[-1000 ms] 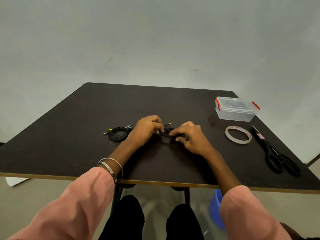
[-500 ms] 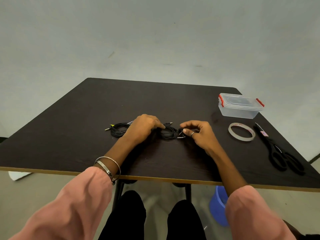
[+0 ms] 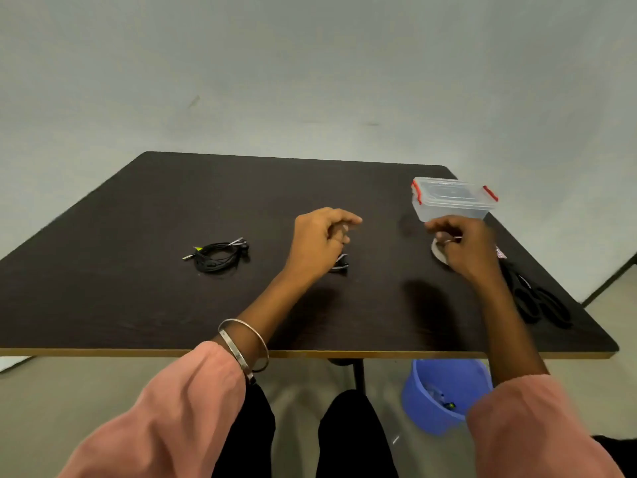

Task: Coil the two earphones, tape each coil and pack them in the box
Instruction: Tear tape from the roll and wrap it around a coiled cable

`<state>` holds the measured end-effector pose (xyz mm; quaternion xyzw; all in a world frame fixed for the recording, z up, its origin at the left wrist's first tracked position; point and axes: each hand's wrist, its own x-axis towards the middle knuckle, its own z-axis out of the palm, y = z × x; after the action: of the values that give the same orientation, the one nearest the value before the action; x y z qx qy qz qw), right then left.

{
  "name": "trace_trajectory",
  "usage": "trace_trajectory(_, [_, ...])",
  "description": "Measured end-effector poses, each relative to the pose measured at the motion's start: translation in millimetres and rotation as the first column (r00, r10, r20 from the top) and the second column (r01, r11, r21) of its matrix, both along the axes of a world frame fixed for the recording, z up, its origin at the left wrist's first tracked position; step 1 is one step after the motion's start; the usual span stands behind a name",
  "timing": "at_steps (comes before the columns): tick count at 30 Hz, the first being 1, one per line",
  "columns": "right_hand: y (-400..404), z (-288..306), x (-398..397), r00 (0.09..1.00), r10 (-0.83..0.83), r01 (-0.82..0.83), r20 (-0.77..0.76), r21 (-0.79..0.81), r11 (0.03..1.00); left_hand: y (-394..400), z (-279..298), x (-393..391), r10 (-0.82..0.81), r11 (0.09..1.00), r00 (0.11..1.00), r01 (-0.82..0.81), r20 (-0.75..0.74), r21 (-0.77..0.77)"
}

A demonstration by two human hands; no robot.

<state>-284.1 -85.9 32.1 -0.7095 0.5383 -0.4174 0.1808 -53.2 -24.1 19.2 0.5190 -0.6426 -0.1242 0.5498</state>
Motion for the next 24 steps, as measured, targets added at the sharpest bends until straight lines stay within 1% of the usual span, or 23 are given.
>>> trace_trajectory(1, [-2,1,-19,0.992,-0.073,0.073,-0.105,-0.005,0.997,0,2,-15,-0.051,0.998,0.997,0.053,-0.053,0.034])
trace_trajectory(3, [-7,0,-56,0.929,-0.165,0.177,-0.33,0.008,0.984,-3,3,-46,-0.14,0.979,0.981,0.157,-0.131,0.128])
trace_trajectory(4, [-11,-1,-68,0.887,-0.161,0.191,-0.432,0.025,0.981,-5,2,-58,-0.168,0.966,0.975,0.192,-0.144,0.173])
trace_trajectory(6, [-18,-8,-86,0.807,-0.135,0.21,-0.575,0.067,0.975,-12,-1,-79,-0.201,0.943,0.973,0.222,-0.111,0.247])
trace_trajectory(8, [-22,-15,-94,0.76,-0.094,0.199,-0.643,0.092,0.976,-18,-5,-93,-0.203,0.925,0.977,0.213,-0.067,0.314])
trace_trajectory(12, [-24,-20,-96,0.796,-0.048,0.15,-0.603,0.121,0.981,-25,-16,-103,-0.195,0.899,0.981,0.186,-0.017,0.396])
trace_trajectory(15, [-21,-17,-92,0.761,-0.004,0.078,-0.648,0.086,0.993,-26,-24,-101,-0.188,0.892,0.982,0.171,-0.001,0.418])
trace_trajectory(16, [-17,-15,-89,0.763,0.01,0.058,-0.646,0.083,0.995,-26,-26,-100,-0.181,0.895,0.983,0.166,-0.003,0.415])
trace_trajectory(21, [-3,-17,-67,0.828,0.076,-0.015,-0.556,0.114,0.993,-25,-30,-99,-0.142,0.929,0.989,0.143,-0.03,0.342])
trace_trajectory(24, [1,-20,-50,0.858,0.125,-0.09,-0.498,0.093,0.992,-24,-31,-100,-0.125,0.942,0.991,0.131,-0.038,0.309])
